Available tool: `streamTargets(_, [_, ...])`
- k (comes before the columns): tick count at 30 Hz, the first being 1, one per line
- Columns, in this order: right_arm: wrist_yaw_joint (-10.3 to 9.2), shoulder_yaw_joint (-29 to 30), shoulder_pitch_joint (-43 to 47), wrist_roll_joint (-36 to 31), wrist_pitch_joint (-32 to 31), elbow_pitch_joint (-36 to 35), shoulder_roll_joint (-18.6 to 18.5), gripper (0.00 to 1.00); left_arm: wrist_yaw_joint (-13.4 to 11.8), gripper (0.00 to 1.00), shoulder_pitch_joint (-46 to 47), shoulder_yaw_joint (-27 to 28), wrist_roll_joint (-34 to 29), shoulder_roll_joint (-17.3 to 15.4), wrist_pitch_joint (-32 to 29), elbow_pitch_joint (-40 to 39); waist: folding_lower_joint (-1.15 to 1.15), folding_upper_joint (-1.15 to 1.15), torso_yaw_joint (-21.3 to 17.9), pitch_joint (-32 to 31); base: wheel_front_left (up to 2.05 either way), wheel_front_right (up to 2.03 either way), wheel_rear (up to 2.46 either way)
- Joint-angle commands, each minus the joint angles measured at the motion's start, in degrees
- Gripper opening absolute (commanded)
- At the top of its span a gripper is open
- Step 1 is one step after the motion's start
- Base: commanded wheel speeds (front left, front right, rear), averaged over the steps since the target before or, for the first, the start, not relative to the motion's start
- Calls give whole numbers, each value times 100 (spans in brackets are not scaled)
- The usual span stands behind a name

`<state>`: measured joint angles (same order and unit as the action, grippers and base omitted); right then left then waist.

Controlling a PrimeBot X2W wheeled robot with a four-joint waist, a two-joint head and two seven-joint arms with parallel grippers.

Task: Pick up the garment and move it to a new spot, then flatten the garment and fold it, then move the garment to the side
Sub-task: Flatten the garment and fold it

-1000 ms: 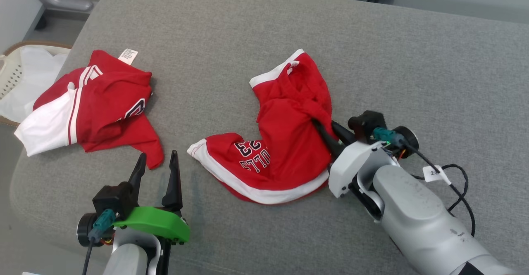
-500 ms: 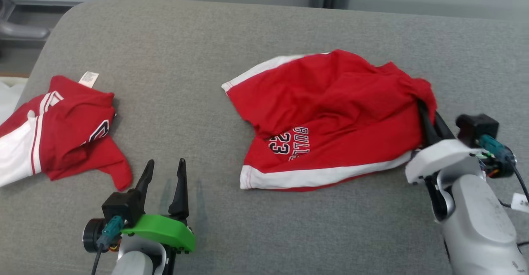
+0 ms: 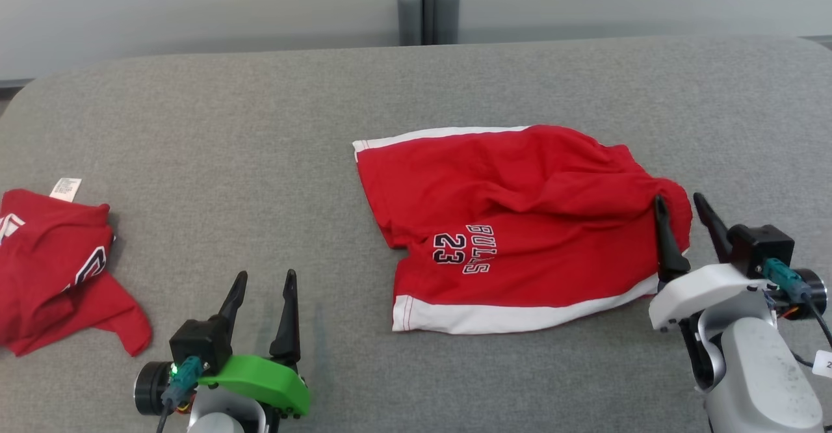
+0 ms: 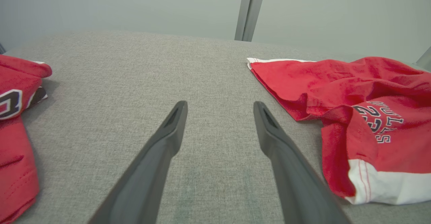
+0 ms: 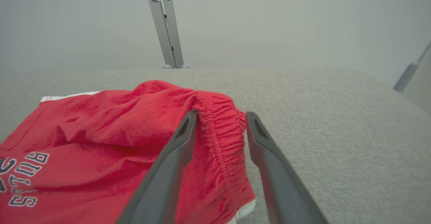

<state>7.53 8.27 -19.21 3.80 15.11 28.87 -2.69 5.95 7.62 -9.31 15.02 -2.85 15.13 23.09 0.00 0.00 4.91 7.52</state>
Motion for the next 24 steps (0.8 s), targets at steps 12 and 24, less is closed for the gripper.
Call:
streamTargets(12, [-7,-440,759,76,5,-1093,-38,100,-49,100,-339,50,-129,-15,3,-98,0,0,-281,-358,0,0,0])
streamTargets(24, [-8,-541,1563,133,5,-923,-35,100,-49,100,-974,27,-428,-15,3,-317,0,0,-444,-630,0,0,0])
